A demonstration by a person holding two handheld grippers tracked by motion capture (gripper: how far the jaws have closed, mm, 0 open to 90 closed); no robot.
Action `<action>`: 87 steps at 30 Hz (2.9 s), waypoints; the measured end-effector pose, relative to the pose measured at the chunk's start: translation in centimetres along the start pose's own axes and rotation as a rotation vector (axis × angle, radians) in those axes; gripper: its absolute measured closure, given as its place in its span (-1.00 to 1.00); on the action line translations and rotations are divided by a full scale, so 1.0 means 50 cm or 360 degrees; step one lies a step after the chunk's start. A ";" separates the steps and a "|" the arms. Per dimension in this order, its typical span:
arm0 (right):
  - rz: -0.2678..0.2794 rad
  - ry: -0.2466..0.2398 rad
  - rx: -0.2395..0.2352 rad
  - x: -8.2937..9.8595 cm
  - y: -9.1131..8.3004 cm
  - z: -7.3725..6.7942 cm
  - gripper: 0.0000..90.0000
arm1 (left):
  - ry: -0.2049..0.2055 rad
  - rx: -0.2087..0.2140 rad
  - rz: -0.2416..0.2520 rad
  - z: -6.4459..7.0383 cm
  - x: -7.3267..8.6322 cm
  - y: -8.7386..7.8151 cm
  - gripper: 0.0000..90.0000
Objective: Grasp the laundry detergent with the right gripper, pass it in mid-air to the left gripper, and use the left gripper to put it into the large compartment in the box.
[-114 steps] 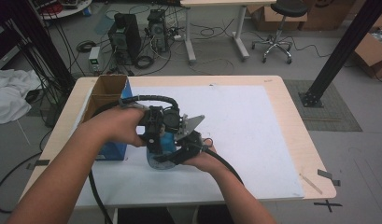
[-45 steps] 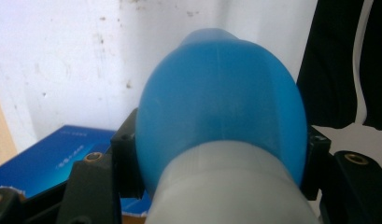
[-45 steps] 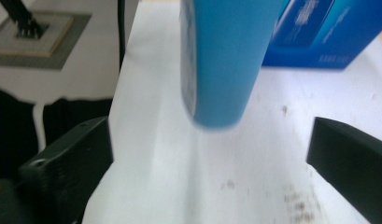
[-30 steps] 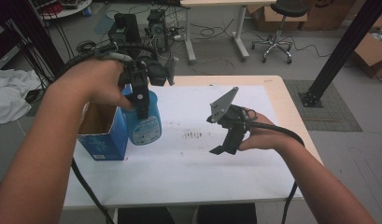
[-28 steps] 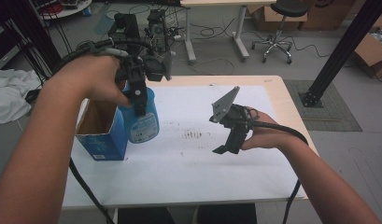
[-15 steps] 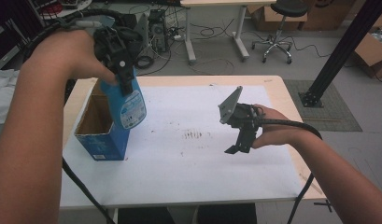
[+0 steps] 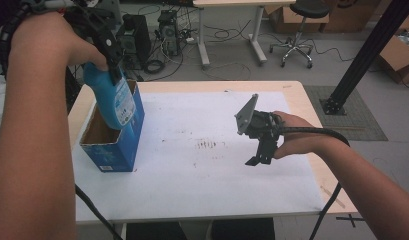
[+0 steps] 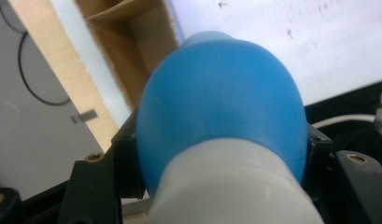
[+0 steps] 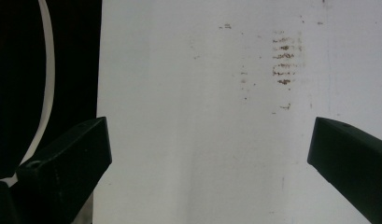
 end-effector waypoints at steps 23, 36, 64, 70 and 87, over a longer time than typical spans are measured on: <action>-0.0067 0.0023 0.0019 0.011 -0.016 0.001 -1.00 | -0.0355 -0.0023 0.0020 -0.109 -0.015 0.073 -0.16; -0.0081 0.0026 0.0010 0.013 -0.010 -0.003 -1.00 | -0.0339 -0.0029 -0.0031 -0.115 -0.025 0.173 -0.16; -0.0099 0.0042 0.0005 0.024 -0.013 -0.003 -1.00 | -0.0311 0.0014 -0.0086 -0.127 -0.048 0.386 -0.16; -0.0095 0.0054 0.0003 0.026 -0.011 -0.005 -1.00 | -0.0311 -0.0002 -0.0091 -0.132 -0.048 0.414 -0.16; -0.0086 0.0056 0.0001 0.026 -0.004 -0.002 -1.00 | -0.0300 0.0004 -0.0033 -0.136 -0.053 0.427 -0.17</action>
Point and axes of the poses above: each handheld gripper's, and its own axes: y roughly forward along the jaws, x roughly out of its underside, z roughly to its right, the point moved 10 cm from there along y, roughly forward along the jaws, and after that the axes turned 1 degree about -y, right-handed, at the moved point
